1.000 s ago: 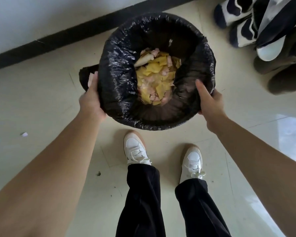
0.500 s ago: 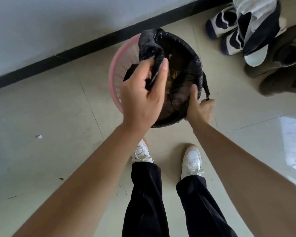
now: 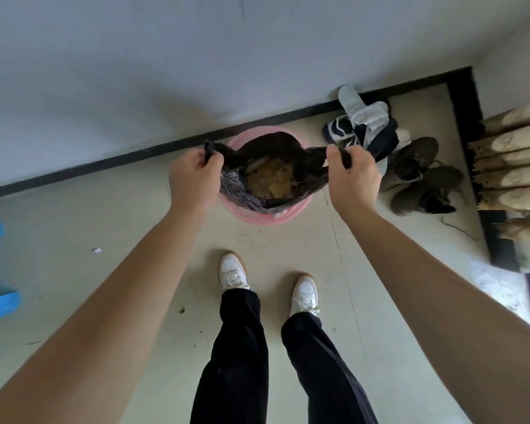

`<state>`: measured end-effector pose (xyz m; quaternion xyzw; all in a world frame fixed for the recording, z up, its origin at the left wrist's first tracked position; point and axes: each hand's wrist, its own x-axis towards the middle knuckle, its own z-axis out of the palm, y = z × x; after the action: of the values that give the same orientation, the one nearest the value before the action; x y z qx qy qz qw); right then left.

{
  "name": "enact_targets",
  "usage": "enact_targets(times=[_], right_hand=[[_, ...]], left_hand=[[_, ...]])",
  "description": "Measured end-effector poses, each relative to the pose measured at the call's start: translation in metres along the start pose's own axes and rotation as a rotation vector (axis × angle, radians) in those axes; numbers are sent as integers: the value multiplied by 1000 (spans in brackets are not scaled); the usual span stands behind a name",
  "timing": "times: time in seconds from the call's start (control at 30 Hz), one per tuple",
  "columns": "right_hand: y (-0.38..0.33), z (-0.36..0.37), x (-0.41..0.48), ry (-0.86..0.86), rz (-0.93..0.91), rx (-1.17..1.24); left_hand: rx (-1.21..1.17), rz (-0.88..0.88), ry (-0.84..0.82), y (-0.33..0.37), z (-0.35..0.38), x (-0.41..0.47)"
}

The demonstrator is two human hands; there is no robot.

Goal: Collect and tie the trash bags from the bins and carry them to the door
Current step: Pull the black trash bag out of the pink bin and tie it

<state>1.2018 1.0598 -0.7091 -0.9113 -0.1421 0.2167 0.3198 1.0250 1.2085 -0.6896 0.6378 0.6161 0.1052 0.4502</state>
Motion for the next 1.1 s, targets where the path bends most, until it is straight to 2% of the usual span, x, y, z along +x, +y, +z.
enact_targets(times=[0.17,0.3,0.53,0.67,0.87,1.0,1.1], right_hand=[[-48,-70,-9,-21,-126,6],[-89,-111,-26,-7,-236,41],[-169,-139,-77,-226,-394,-114],[-204,-134,-127,-248,-397,-167],[-233,-89,-197,-289,-299,-350],[-248,-46,-227,-247,-252,-384],[-247,-3,-236,-255,-248,-412]], left_hand=[[105,84,65,56,-49,-46],[73,9,129,77,-92,-74],[77,-40,186,109,-183,-125],[134,-41,197,92,-242,-144],[95,-159,36,30,-328,-146],[120,-23,-4,-11,-369,-126],[157,3,35,-52,-382,-103]])
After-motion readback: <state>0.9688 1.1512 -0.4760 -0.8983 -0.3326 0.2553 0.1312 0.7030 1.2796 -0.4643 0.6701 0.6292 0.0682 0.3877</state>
